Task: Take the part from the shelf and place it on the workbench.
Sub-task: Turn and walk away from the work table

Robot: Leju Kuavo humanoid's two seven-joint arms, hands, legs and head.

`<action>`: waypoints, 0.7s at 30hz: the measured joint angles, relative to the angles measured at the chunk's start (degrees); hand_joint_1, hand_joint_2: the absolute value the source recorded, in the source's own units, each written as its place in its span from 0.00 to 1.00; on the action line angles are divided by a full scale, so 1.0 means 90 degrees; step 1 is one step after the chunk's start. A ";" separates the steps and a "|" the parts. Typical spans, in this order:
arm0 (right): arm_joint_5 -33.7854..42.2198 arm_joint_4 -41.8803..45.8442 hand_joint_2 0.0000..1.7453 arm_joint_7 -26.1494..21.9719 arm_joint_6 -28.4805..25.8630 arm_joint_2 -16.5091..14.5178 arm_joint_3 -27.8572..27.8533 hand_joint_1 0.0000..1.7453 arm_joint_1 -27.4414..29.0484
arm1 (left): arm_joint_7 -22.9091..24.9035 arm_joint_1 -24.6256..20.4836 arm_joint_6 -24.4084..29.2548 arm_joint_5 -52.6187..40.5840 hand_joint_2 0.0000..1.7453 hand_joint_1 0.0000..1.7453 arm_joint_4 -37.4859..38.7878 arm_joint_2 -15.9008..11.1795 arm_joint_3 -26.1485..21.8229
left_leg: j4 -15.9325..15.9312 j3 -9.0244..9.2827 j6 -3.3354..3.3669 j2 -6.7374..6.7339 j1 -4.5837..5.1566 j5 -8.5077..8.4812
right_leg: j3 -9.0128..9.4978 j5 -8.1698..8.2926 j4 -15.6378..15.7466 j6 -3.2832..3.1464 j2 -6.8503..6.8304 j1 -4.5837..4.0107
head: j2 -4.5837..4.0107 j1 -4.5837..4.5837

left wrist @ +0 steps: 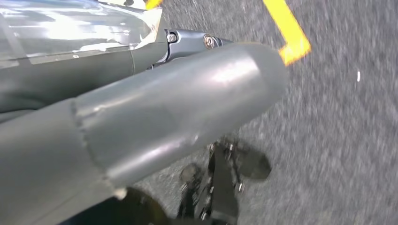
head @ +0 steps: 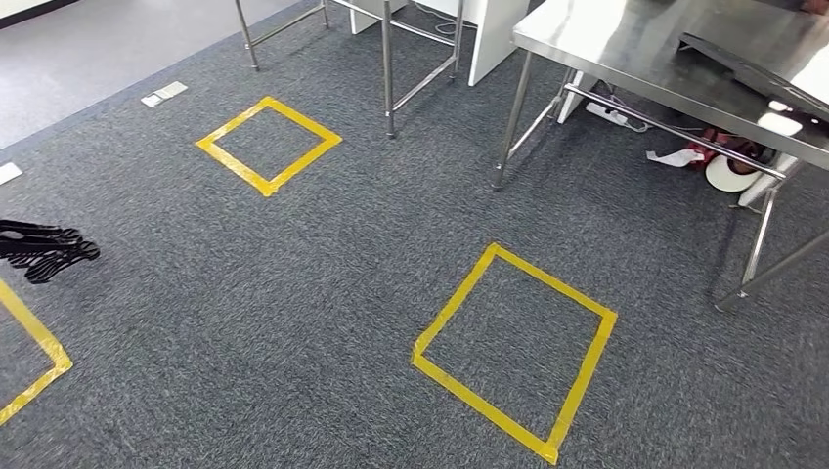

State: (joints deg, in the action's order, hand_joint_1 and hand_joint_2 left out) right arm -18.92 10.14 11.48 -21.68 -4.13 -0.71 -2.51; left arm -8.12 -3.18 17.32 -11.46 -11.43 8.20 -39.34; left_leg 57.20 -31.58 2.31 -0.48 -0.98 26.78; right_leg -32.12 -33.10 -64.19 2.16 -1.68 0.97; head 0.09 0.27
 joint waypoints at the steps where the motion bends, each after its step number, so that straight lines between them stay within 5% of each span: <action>1: -0.0006 0.0000 0.00 0.0002 0.0000 -0.0001 0.0007 0.00 0.0013 | -0.0001 -0.0003 -0.0001 0.0001 0.00 0.00 0.0000 0.0001 0.0000 | 0.0002 -0.0016 0.0019 0.0075 0.0006 -0.0011 | -0.0234 -0.0187 -0.0476 -0.0005 0.0093 0.0003 | 0.0000 0.0008; 3: -0.0013 0.0000 0.00 0.0005 0.0000 0.0007 0.0015 0.00 0.0035 | -0.0002 0.0005 -0.0006 0.0000 0.00 0.00 0.0000 0.0004 0.0000 | 0.0006 -0.0028 0.0026 0.0239 0.0020 -0.0015 | -0.0556 -0.0330 -0.1073 0.0045 0.0156 -0.0001 | 0.0000 0.0011; 4: -0.0016 0.0000 0.00 0.0006 0.0000 0.0012 0.0016 0.00 0.0040 | -0.0003 0.0011 -0.0009 -0.0001 0.00 0.00 0.0000 0.0007 0.0000 | 0.0008 -0.0022 0.0025 0.0321 0.0023 -0.0015 | -0.0542 -0.0236 -0.0997 0.0096 0.0168 -0.0002 | 0.0000 0.0013; 7: -0.0022 -0.0001 0.00 0.0006 0.0000 0.0026 0.0019 0.00 0.0035 | -0.0015 0.0016 -0.0013 -0.0004 0.00 0.00 0.0000 0.0016 0.0000 | 0.0018 0.0000 -0.0003 0.0555 0.0034 -0.0007 | -0.0007 0.0359 0.0290 0.0194 0.0365 0.0015 | 0.0000 0.0024; 9: -0.0023 -0.0004 0.00 0.0005 0.0000 0.0028 0.0021 0.00 0.0021 | -0.0023 0.0018 -0.0015 -0.0005 0.00 0.00 0.0000 0.0020 0.0000 | 0.0029 -0.0020 -0.0061 0.0660 0.0056 0.0000 | 0.0174 0.0538 0.0762 0.0108 0.0478 0.0003 | 0.0000 0.0021; 11: -0.0025 -0.0005 0.00 0.0007 0.0000 0.0026 0.0025 0.00 -0.0002 | -0.0030 0.0029 -0.0015 -0.0009 0.00 0.00 0.0000 0.0021 0.0000 | 0.0026 -0.0059 -0.0136 0.0733 0.0052 -0.0014 | 0.0181 0.0565 0.0778 -0.0020 0.0404 -0.0007 | 0.0000 0.0013; 14: -0.0043 -0.0005 0.00 0.0017 0.0000 0.0026 0.0034 0.00 -0.0004 | -0.0036 0.0031 -0.0015 -0.0018 0.00 0.00 0.0000 0.0016 0.0000 | 0.0425 -0.0263 -0.0218 0.0458 0.0041 0.0248 | 0.0208 0.0618 0.0821 -0.0199 0.0233 0.0045 | 0.0000 -0.0021; 16: -0.0053 -0.0005 0.00 0.0019 0.0000 0.0023 0.0043 0.00 0.0015 | -0.0038 0.0016 -0.0015 -0.0029 0.00 0.00 0.0000 0.0015 0.0001 | 0.1225 -0.0647 -0.0256 0.0194 0.0033 0.0674 | 0.0208 0.0615 0.0826 -0.0279 0.0097 0.0022 | 0.0000 -0.0058; 18: -0.0061 -0.0006 0.00 0.0020 0.0000 0.0021 0.0060 0.00 0.0028 | -0.0038 0.0018 -0.0015 -0.0047 0.00 0.00 0.0000 0.0015 0.0002 | 0.1838 -0.0956 -0.0291 0.0121 0.0010 0.0871 | 0.0201 0.0606 0.0825 -0.0291 -0.0050 0.0000 | 0.0000 -0.0069; 19: -0.0067 -0.0007 0.00 0.0021 0.0000 0.0022 0.0069 0.00 0.0028 | -0.0038 0.0024 -0.0014 -0.0057 0.00 0.00 0.0000 0.0014 0.0002 | 0.1831 -0.0954 -0.0303 0.0095 -0.0005 0.0800 | 0.0199 0.0603 0.0823 -0.0293 -0.0118 -0.0004 | 0.0000 -0.0073; 21: -0.0077 -0.0007 0.00 0.0021 0.0004 0.0020 0.0082 0.00 0.0021 | -0.0038 0.0024 -0.0013 -0.0067 0.00 0.00 0.0000 0.0007 0.0002 | 0.1142 -0.0583 -0.0310 -0.0047 -0.0034 0.0413 | 0.0214 0.0596 0.0820 -0.0282 -0.0241 -0.0005 | 0.0000 -0.0079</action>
State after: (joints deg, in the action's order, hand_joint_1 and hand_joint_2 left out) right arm -19.62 10.08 11.67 -21.65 -3.95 0.03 -2.32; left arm -8.46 -2.96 17.20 -12.07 -11.43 8.26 -39.32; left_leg 67.48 -36.83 -0.48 -0.91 -1.28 30.50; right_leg -30.20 -27.73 -56.81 -0.38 -3.85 0.93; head 0.09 -0.44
